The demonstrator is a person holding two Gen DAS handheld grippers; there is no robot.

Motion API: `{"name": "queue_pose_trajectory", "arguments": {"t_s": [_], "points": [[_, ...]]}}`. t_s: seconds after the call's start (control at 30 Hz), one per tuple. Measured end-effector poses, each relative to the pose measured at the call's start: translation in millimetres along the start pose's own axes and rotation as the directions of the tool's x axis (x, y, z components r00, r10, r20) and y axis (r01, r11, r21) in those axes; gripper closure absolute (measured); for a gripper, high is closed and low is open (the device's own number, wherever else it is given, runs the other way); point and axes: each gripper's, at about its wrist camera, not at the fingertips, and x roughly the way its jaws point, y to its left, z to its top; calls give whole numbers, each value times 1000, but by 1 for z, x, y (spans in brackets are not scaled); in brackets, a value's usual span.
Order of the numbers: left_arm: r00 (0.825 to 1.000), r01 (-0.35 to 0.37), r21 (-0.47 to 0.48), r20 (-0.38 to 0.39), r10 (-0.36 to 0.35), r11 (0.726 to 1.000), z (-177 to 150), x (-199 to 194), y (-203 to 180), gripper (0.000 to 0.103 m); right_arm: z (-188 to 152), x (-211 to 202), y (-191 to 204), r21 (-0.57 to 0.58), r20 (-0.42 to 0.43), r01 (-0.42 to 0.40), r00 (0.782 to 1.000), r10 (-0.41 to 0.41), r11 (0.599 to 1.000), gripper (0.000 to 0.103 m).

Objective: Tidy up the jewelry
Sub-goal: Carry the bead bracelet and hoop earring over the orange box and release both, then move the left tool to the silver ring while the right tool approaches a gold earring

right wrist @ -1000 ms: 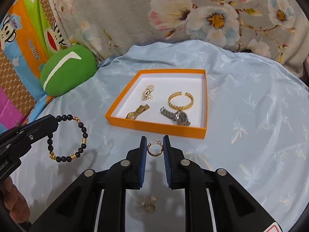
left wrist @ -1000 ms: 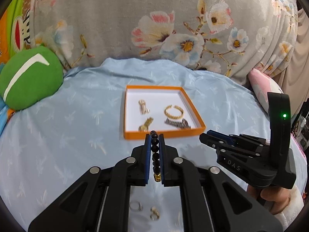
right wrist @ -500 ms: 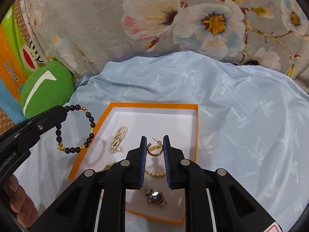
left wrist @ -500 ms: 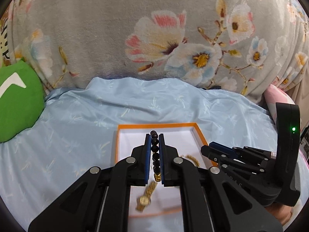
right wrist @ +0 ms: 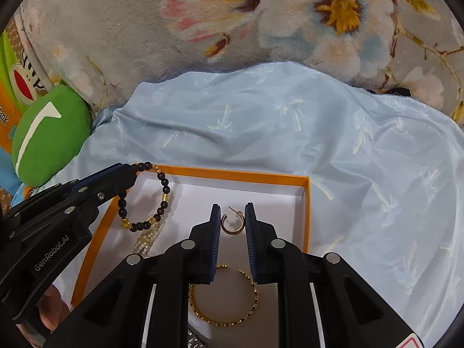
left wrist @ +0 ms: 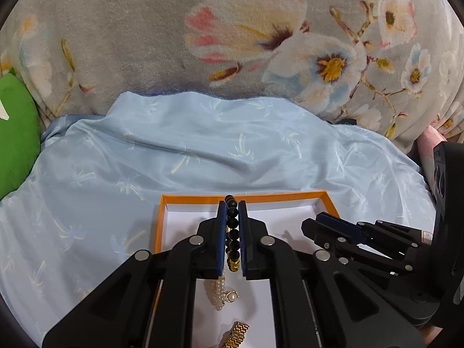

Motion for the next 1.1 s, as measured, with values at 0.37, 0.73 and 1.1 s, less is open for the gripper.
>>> {"name": "queue_pose_trajectory", "arguments": {"t_s": [0.37, 0.73, 1.1], "points": [[1000, 1, -33, -4, -1, 999, -1, 3, 7, 94, 1, -1, -1, 12, 15, -1, 1000, 1, 1000, 85], [999, -19, -43, 33, 20, 999, -8, -41, 16, 94, -20, -46, -6, 27, 78, -8, 997, 6, 1000, 84], [999, -37, -72, 20, 39, 997, -104, -159, 35, 78, -143, -152, -4, 12, 76, -14, 997, 13, 1000, 74]]}}
